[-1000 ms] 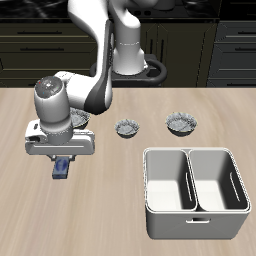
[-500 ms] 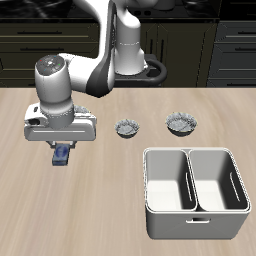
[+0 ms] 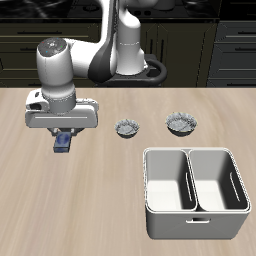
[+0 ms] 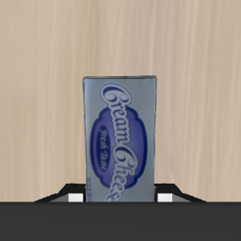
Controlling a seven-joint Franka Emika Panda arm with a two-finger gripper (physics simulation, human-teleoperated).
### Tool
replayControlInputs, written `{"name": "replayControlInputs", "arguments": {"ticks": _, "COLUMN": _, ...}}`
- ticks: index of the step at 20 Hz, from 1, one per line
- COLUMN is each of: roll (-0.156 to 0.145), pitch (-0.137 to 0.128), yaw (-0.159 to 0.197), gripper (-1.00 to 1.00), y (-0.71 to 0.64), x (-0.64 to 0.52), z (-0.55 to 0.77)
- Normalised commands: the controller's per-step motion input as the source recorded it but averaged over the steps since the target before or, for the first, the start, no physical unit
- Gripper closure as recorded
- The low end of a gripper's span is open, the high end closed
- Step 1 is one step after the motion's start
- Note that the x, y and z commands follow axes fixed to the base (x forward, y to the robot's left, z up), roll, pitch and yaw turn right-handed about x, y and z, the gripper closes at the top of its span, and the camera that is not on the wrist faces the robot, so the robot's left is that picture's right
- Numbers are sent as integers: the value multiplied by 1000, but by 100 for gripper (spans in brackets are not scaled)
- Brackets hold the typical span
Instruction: Place the cream cheese in the largest bowl
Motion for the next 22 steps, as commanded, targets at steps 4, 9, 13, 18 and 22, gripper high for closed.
{"name": "replayControlInputs", "arguments": {"ticks": 4, "roll": -5, "pitch": -27, "yaw": 8, "gripper": 100, "y": 29, "x": -133, "z": 217}}
{"name": "replayControlInputs", "arguments": {"ticks": 9, "roll": 6, "pitch": -31, "yaw": 1, "gripper": 100, "y": 27, "x": -145, "z": 143}}
{"name": "replayControlInputs", "arguments": {"ticks": 13, "roll": 5, "pitch": -10, "yaw": 6, "gripper": 100, "y": 66, "x": -193, "z": 58}}
{"name": "replayControlInputs", "arguments": {"ticks": 18, "roll": 1, "pitch": -30, "yaw": 11, "gripper": 100, "y": 23, "x": -253, "z": 198}}
{"name": "replayControlInputs", "arguments": {"ticks": 22, "roll": -6, "pitch": -3, "yaw": -4, "gripper": 100, "y": -5, "x": -277, "z": 91}}
